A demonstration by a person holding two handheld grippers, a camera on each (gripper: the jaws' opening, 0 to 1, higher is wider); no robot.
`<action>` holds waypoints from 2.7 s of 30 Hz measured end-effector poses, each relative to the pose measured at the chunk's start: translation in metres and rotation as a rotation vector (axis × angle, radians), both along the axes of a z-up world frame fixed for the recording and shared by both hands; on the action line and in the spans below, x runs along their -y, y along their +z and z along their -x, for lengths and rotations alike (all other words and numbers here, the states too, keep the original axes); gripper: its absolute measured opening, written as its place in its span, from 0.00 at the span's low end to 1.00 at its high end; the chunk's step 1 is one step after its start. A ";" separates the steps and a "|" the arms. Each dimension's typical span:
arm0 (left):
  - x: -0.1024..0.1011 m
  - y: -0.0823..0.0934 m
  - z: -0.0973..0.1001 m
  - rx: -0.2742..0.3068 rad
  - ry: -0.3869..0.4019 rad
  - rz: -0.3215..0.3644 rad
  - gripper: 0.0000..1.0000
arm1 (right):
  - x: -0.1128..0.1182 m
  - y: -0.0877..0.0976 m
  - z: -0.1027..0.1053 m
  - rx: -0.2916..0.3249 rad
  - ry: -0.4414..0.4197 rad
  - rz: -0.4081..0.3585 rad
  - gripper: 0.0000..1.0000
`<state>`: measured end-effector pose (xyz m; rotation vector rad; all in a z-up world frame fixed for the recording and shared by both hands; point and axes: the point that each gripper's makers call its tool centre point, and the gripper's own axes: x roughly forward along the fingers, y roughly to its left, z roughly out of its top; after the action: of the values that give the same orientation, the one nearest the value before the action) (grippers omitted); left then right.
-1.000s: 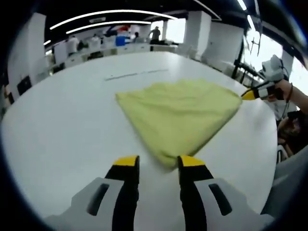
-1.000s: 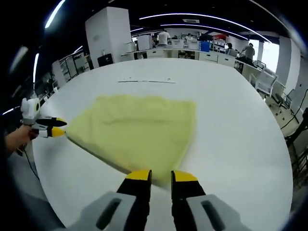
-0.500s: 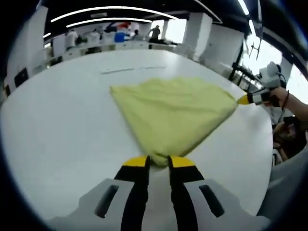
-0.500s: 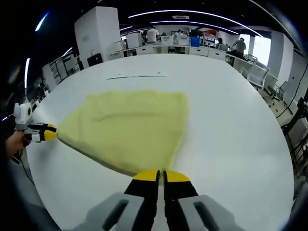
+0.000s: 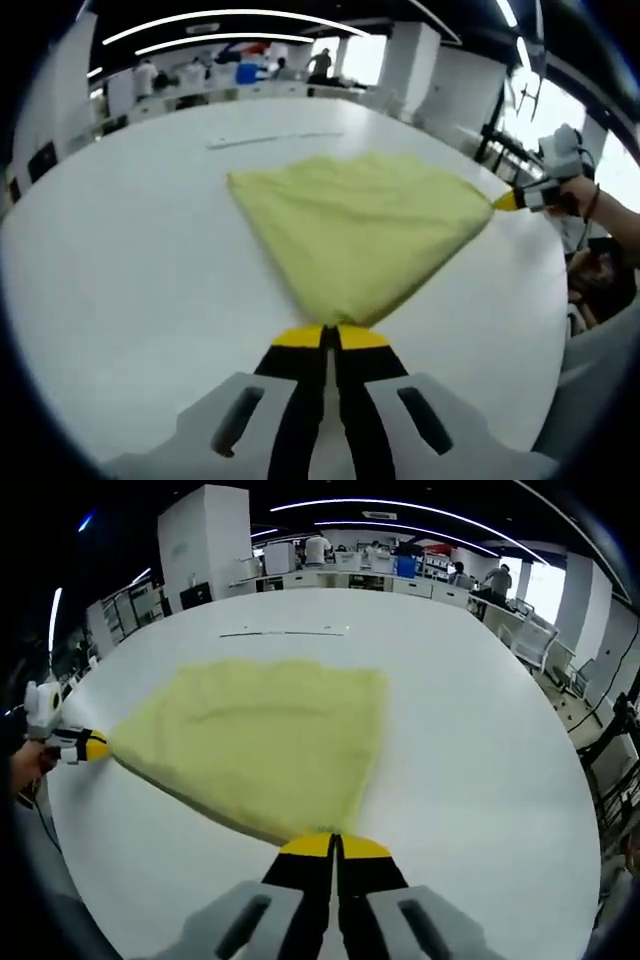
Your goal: Fold the garment on the visible template until the final outline fits inside the template.
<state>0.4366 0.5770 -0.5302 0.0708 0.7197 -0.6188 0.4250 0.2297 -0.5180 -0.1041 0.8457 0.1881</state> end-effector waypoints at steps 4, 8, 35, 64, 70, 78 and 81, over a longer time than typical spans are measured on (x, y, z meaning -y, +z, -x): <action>-0.007 0.004 -0.004 0.010 0.015 -0.025 0.00 | 0.013 0.008 0.000 0.020 0.012 0.057 0.00; -0.007 0.005 -0.005 0.017 0.003 -0.045 0.00 | 0.015 0.008 -0.001 0.017 0.013 0.029 0.00; -0.009 -0.001 0.012 0.015 -0.048 -0.095 0.04 | -0.003 -0.013 0.025 -0.026 0.045 -0.134 0.04; -0.009 -0.005 0.011 0.006 -0.016 -0.075 0.10 | 0.006 -0.018 0.016 -0.009 0.091 -0.087 0.00; -0.003 -0.002 0.005 0.035 -0.039 -0.072 0.00 | 0.005 -0.018 0.015 -0.011 0.086 -0.092 0.00; -0.006 -0.003 0.008 0.034 -0.041 -0.091 0.00 | 0.007 -0.018 0.017 -0.019 0.059 -0.114 0.00; -0.009 -0.003 0.009 0.031 -0.035 -0.095 0.00 | 0.006 -0.018 0.019 -0.019 0.058 -0.120 0.00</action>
<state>0.4276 0.5858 -0.5329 0.1805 0.7189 -0.6159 0.4061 0.2235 -0.5364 -0.0142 0.8486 0.2946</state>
